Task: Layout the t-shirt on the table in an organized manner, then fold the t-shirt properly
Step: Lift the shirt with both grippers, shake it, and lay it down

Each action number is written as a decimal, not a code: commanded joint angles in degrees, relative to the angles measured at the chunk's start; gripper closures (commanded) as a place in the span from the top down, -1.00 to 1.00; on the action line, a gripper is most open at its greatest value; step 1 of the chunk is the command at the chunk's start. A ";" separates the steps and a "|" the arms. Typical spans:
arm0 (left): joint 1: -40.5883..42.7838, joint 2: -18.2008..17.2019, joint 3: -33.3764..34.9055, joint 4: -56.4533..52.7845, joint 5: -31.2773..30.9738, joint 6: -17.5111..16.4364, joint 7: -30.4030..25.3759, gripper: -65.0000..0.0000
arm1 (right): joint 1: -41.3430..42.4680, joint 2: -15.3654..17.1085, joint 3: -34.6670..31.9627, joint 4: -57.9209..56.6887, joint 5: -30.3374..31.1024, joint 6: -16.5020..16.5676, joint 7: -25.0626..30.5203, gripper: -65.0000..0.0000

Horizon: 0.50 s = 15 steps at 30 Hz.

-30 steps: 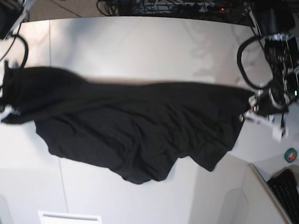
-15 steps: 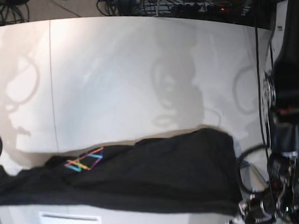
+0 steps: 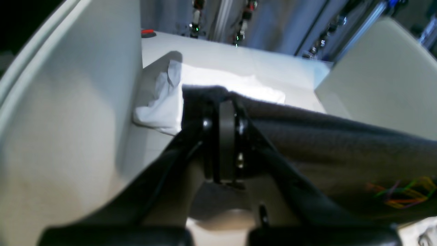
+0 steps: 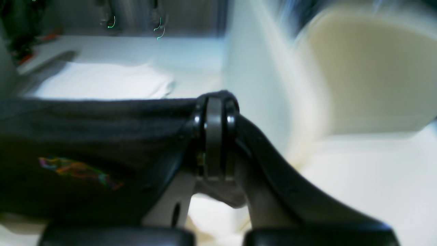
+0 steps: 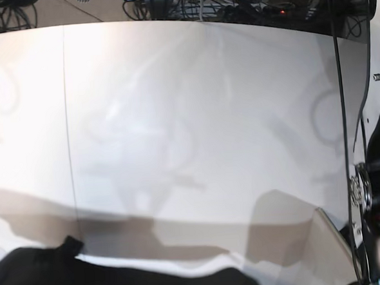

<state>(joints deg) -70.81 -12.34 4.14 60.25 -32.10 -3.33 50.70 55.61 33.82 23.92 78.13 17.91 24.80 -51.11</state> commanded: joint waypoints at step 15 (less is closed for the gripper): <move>55.29 -4.50 -13.15 28.23 -0.03 1.79 0.34 -1.00 | -52.76 -21.12 16.47 18.44 0.51 0.65 2.28 -1.00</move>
<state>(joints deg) -13.85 -16.40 -8.80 87.72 -31.44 -1.48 52.31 1.61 11.29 40.14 95.37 17.65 25.65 -50.11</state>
